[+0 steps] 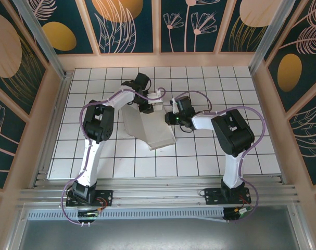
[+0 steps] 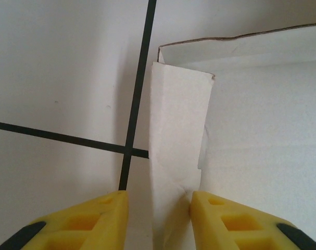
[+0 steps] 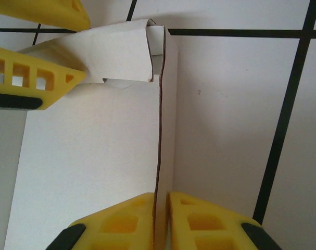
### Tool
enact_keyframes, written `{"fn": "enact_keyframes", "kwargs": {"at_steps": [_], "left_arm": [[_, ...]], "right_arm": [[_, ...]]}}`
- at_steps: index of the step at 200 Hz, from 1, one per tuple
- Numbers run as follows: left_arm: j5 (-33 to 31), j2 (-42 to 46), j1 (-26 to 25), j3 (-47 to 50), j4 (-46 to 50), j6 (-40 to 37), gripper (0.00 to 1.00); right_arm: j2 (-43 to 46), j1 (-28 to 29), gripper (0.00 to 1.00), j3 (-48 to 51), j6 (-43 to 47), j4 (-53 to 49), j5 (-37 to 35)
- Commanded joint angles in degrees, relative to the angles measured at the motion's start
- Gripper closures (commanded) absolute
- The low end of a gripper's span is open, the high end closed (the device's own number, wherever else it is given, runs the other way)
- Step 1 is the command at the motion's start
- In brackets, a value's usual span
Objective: Fold the paper box
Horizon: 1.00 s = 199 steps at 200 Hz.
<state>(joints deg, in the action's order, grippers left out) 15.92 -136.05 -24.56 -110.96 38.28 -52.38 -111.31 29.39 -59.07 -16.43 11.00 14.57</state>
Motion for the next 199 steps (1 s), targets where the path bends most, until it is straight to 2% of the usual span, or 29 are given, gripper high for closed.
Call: {"fn": "enact_keyframes", "kwargs": {"at_steps": [1,43,90,122,147,167,179,199], "left_arm": [[-5.02,-3.02,0.47,0.74,4.74,0.22,0.63],[-6.51,-3.79,0.47,0.08,3.64,0.44,0.67],[-6.0,-2.15,0.47,0.38,2.65,-1.31,0.88],[-4.68,-1.5,0.47,1.68,2.15,-0.93,0.87],[-6.64,-1.25,0.45,2.76,0.85,-0.44,0.84],[-9.13,-0.73,0.47,4.07,-0.8,-1.09,0.91],[-9.32,-0.71,0.47,4.14,-0.87,-1.48,1.0],[-8.44,-0.49,0.47,4.17,-1.36,-1.41,1.0]], "right_arm": [[-0.84,0.75,0.84,1.23,1.13,-0.67,-1.0],[-0.51,1.63,0.82,0.92,0.61,-0.11,0.44],[0.71,1.64,0.81,0.78,-0.47,0.87,2.05],[1.88,1.64,0.8,1.78,-3.35,5.13,5.93],[0.87,1.64,0.79,1.14,-3.71,5.02,6.5],[0.56,1.64,0.79,1.12,-3.7,4.95,6.84],[0.64,1.9,0.79,1.22,-3.7,4.99,6.96],[0.78,2.69,0.78,1.25,-4.03,5.25,7.18]]}}
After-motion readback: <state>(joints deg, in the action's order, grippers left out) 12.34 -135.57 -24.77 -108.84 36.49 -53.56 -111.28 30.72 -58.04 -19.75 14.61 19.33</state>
